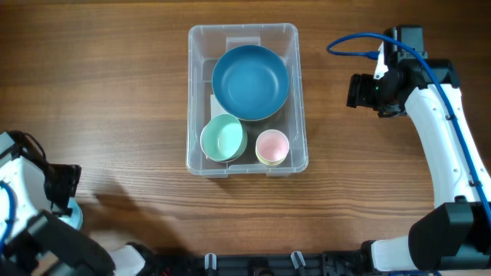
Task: Pack container
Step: 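Grasp the light blue bowl with the left gripper, then stack the light blue bowl onto the mint bowl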
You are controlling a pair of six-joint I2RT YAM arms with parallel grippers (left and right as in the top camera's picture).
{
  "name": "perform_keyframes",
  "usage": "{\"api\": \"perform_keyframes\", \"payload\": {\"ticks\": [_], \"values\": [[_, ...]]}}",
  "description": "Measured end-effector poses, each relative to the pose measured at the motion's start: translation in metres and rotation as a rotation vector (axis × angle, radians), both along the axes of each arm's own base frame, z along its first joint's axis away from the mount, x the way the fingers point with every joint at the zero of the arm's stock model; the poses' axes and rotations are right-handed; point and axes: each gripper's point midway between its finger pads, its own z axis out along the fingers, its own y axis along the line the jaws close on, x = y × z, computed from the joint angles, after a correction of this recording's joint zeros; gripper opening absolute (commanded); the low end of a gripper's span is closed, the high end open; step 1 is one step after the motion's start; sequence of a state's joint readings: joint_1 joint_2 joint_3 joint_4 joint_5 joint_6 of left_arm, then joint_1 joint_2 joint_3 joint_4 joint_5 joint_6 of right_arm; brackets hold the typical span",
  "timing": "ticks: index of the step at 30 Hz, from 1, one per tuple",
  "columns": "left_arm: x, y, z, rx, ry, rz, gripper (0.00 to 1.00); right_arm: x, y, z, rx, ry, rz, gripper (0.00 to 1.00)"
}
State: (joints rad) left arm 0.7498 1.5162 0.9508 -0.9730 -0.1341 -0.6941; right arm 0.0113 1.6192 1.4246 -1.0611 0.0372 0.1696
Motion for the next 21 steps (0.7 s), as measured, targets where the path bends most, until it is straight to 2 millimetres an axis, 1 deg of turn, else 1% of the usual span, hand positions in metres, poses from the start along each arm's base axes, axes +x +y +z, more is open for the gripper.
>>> {"api": "perform_keyframes", "payload": {"ticks": [1,2,3,4,5,7,8,10,14,16,18,19,20,21], "values": [[0.0,0.003,-0.009,-0.012,0.011,0.009,0.76,0.0,0.0,0.0,0.001,0.0,0.0,0.82],[0.002,0.005,-0.014,-0.016,0.015,0.011,0.75,0.0,0.001,0.0,0.003,0.0,0.001,0.82],[0.004,0.008,-0.02,-0.016,0.017,0.012,0.69,0.0,0.001,0.0,0.003,0.0,0.001,0.82],[0.005,0.01,-0.024,-0.019,0.02,0.012,0.56,0.0,0.001,0.0,0.003,0.0,0.001,0.82],[0.007,0.011,-0.029,-0.022,0.024,0.011,0.46,0.0,0.001,0.0,0.003,0.0,0.001,0.82],[0.007,0.012,-0.039,-0.037,0.042,0.006,0.33,0.0,0.001,0.0,0.003,0.0,0.001,0.82],[0.006,0.011,-0.044,-0.047,0.054,0.005,0.23,0.0,0.001,0.0,0.003,0.0,0.001,0.82],[0.006,0.01,-0.047,-0.053,0.06,0.009,0.05,0.0,0.001,0.0,0.003,0.0,0.001,0.82],[0.008,0.007,-0.047,-0.072,0.047,-0.001,0.04,0.0,0.001,0.0,0.003,0.0,0.001,0.82],[0.01,0.001,-0.046,-0.105,0.033,-0.021,0.04,0.0,0.001,0.0,0.003,0.0,0.001,0.82],[0.023,-0.01,-0.035,-0.152,-0.016,-0.069,0.04,0.0,0.001,0.0,0.003,0.0,0.001,0.82],[0.029,-0.017,-0.027,-0.175,-0.033,-0.099,0.04,0.0,0.001,0.0,0.003,0.0,0.001,0.82],[0.04,-0.026,-0.012,-0.184,-0.062,-0.149,0.04,0.0,0.001,0.0,0.003,0.001,0.001,0.82],[0.061,-0.037,0.013,-0.165,-0.123,-0.231,0.04,0.0,0.001,0.0,0.003,0.001,0.001,0.82]]}}
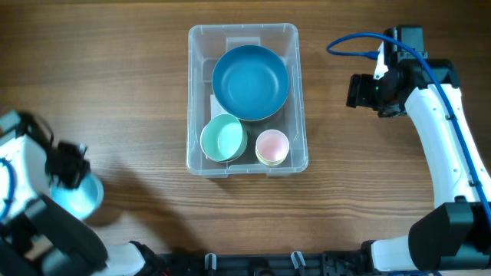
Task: Pack container
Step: 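Stack the light blue bowl onto the mint bowl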
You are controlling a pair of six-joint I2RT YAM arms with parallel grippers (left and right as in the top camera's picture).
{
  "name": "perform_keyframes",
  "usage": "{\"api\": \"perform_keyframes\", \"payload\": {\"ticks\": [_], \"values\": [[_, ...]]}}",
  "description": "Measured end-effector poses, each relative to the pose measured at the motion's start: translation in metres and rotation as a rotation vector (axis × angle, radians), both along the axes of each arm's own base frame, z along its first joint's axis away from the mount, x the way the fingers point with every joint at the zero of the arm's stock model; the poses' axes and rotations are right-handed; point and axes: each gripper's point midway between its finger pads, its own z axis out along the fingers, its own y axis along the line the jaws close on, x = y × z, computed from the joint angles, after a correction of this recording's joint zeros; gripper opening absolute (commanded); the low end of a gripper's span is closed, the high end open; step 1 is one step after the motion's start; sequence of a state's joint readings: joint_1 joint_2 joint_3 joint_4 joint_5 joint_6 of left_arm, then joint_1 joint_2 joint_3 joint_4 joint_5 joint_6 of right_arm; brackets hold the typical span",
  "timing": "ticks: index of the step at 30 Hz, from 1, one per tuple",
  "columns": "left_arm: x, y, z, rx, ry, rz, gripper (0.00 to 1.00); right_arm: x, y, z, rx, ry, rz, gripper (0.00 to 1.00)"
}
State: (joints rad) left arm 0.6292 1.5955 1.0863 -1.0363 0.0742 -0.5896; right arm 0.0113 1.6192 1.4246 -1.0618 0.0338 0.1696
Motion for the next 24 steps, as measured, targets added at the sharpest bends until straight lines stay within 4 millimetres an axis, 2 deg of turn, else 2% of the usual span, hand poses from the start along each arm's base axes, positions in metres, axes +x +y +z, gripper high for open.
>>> {"api": "perform_keyframes", "payload": {"ticks": [1,2,4,5,6,7,8,10,12,14,15,17,19,21,24], "values": [[0.016,-0.01,0.021,0.022,-0.057,-0.062,0.04,0.0,0.0,0.0,0.0,-0.001,0.0,0.82],[0.044,-0.035,0.064,0.066,-0.16,-0.193,0.04,0.0,0.0,0.0,0.0,0.0,0.0,0.82],[0.076,-0.084,0.116,0.108,-0.297,-0.388,0.04,0.0,0.0,0.0,0.0,-0.002,0.0,0.82],[0.091,-0.121,0.142,0.115,-0.377,-0.512,0.04,0.0,0.0,0.0,0.0,-0.001,0.0,0.82],[0.099,-0.152,0.157,0.113,-0.426,-0.606,0.04,0.0,0.0,0.0,0.0,-0.001,0.0,0.82],[0.106,-0.205,0.176,0.095,-0.508,-0.764,0.04,0.0,0.0,0.0,0.0,0.0,0.0,0.82],[0.103,-0.237,0.181,0.07,-0.537,-0.854,0.04,0.0,0.0,0.0,0.0,0.0,0.0,0.82],[0.09,-0.292,0.18,0.027,-0.554,-1.017,0.04,0.0,0.0,0.0,0.0,0.0,0.0,0.82],[0.076,-0.333,0.164,-0.012,-0.513,-1.142,0.04,0.0,0.0,0.0,0.0,0.0,0.0,0.82],[0.068,-0.357,0.142,-0.036,-0.443,-1.214,0.04,0.0,0.0,0.0,0.0,0.0,0.0,0.82],[0.067,-0.367,0.124,-0.045,-0.39,-1.242,0.04,0.0,0.0,0.0,0.0,0.0,0.0,0.82],[0.065,-0.375,0.109,-0.051,-0.343,-1.265,0.05,0.0,0.0,0.0,0.0,0.0,0.0,0.82],[0.062,-0.378,0.103,-0.054,-0.323,-1.276,0.64,0.0,0.0,0.0,0.0,0.0,0.0,0.82],[0.061,-0.378,0.102,-0.054,-0.315,-1.282,0.77,0.0,0.0,0.0,0.0,0.0,0.0,0.82],[0.059,-0.376,0.101,-0.051,-0.305,-1.282,0.77,0.0,0.0,0.0,0.0,0.0,0.0,0.82]]}}
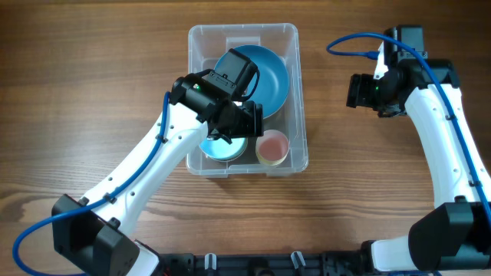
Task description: Pack container
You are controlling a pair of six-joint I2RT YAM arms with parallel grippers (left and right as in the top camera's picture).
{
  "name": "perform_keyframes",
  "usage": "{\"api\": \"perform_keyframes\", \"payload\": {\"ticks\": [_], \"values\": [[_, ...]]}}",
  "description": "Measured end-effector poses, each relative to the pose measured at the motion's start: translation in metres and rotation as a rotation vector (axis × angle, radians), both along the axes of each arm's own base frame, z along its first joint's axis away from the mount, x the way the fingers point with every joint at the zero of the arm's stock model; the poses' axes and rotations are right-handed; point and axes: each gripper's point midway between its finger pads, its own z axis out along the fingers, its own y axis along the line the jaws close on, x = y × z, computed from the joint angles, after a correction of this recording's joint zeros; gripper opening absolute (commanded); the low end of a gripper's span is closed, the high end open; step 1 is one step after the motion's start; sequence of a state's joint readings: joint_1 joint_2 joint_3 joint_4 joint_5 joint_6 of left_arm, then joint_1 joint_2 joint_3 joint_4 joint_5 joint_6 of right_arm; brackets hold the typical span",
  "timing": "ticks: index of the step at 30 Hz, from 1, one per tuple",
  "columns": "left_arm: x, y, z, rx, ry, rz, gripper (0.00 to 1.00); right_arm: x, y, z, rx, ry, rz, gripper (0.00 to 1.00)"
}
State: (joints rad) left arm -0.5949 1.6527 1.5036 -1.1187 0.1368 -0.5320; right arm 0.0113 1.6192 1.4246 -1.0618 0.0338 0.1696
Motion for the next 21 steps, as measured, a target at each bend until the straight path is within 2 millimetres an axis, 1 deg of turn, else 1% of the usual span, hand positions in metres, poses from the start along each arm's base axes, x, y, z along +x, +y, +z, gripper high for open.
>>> {"api": "perform_keyframes", "payload": {"ticks": [8,9,10,12,13,14,16,17,18,20,21], "values": [[0.003,0.002,0.0,0.011,-0.014,0.006,0.74,0.0,0.0,0.0,0.0,0.0,0.0,0.82],[0.004,0.004,0.0,0.023,-0.022,0.01,0.75,0.0,0.0,0.0,0.0,0.0,0.0,0.82],[0.007,0.007,-0.001,0.039,-0.033,0.016,0.84,0.0,0.0,0.0,0.0,0.0,0.0,0.82],[0.014,0.018,0.001,0.076,-0.066,0.041,0.85,0.002,0.0,0.001,0.001,-0.008,0.0,0.82],[0.023,0.029,0.006,0.093,-0.097,0.076,0.85,0.007,0.001,0.002,0.004,-0.029,0.005,0.82],[0.038,0.046,0.019,0.093,-0.148,0.131,0.89,0.012,0.003,0.004,0.005,-0.05,0.014,0.87],[0.061,0.078,0.042,0.08,-0.236,0.222,0.92,0.019,0.008,0.008,0.002,-0.083,0.039,0.9],[0.076,0.103,0.057,0.069,-0.292,0.291,0.96,0.033,0.017,0.016,0.004,-0.146,0.06,0.96],[0.088,0.131,0.068,0.071,-0.331,0.354,1.0,0.039,0.023,0.021,0.004,-0.177,0.077,1.0],[0.103,0.17,0.074,0.082,-0.368,0.43,1.0,0.064,0.039,0.039,0.009,-0.302,0.117,1.0],[0.107,0.184,0.074,0.093,-0.375,0.451,1.0,0.07,0.044,0.044,0.011,-0.333,0.13,0.99]]}}
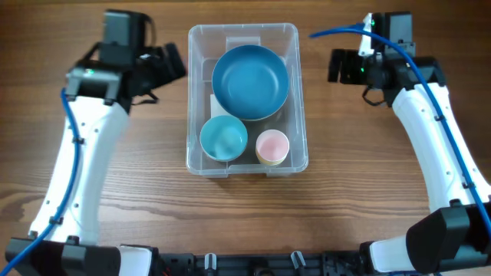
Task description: Pack container
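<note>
A clear plastic container (299, 157) stands in the middle of the table. Inside it lie a large dark blue bowl (250, 82) at the far end, a light blue cup (224, 138) at the near left and a pink cup (271, 146) at the near right. My left gripper (173, 63) hovers just outside the container's far left corner, open and empty. Off the container's far right side is my right gripper (336, 66), holding nothing; its jaws face away and their state does not show.
Wooden table (115, 199) all around the container. The white left arm (84, 161) runs down the left side and the white right arm (437, 146) down the right side, with a blue cable looping over the right wrist.
My left gripper was over the container's near left corner with a light blue cup above the green cup. The blue cup now sits there, covering the green one, and the gripper is outside. The right gripper shifted up-left.
My left gripper first sat at the table's near left edge by a light blue cup, then held it there. It then stood over the green cup in the container. Now the blue cup rests there and the gripper is outside, empty.
</note>
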You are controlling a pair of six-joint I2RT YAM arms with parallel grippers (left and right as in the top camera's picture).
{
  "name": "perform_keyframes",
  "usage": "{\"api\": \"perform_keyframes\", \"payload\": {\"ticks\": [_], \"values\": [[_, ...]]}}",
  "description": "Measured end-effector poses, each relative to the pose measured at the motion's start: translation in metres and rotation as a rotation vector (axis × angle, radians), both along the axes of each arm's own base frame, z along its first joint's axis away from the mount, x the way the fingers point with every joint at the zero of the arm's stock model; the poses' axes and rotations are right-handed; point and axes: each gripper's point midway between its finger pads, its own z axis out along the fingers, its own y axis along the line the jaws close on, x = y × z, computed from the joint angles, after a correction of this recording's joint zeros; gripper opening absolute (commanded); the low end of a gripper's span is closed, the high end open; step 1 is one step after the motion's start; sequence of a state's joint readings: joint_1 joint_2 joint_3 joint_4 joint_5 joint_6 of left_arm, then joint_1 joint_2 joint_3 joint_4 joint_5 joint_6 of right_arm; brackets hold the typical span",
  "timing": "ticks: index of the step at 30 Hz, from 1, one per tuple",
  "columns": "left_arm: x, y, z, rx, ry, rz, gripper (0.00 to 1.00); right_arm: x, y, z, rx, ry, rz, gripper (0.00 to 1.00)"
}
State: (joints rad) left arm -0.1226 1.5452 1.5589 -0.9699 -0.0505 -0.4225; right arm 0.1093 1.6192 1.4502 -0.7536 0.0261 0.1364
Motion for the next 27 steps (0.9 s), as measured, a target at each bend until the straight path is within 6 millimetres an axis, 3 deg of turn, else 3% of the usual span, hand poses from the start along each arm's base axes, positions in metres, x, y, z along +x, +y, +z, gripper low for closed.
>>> {"api": "perform_keyframes", "payload": {"ticks": [4,7,11,13,15,17,19,23,27], "values": [[0.007,0.034,-0.012,0.001,0.028,0.062,1.0,0.032,0.007,0.03,0.016,-0.178,0.012,1.0],[0.02,0.042,-0.004,0.01,-0.03,0.062,1.0,0.031,0.007,0.029,0.012,-0.172,0.016,1.0],[0.01,0.047,-0.011,0.033,0.018,-0.017,1.0,0.02,0.006,0.031,0.046,-0.145,-0.027,1.0],[0.002,0.046,-0.012,0.043,0.04,-0.052,1.0,0.005,0.004,0.064,0.059,-0.211,-0.032,1.0],[-0.008,0.044,0.003,0.049,-0.021,-0.067,1.0,-0.024,-0.001,0.102,0.073,-0.298,-0.042,1.0],[-0.024,0.043,0.016,0.053,-0.095,-0.071,1.0,-0.056,-0.006,0.116,0.09,-0.371,-0.06,1.0],[-0.05,0.04,0.021,0.049,-0.183,-0.081,1.0,-0.081,-0.013,0.105,0.086,-0.388,-0.079,1.0],[-0.123,0.031,-0.01,0.024,-0.267,-0.107,1.0,-0.143,-0.028,0.055,0.097,-0.374,-0.158,1.0],[-0.163,0.029,-0.028,0.008,-0.304,-0.098,1.0,-0.185,-0.033,0.023,0.113,-0.373,-0.174,1.0]]}}
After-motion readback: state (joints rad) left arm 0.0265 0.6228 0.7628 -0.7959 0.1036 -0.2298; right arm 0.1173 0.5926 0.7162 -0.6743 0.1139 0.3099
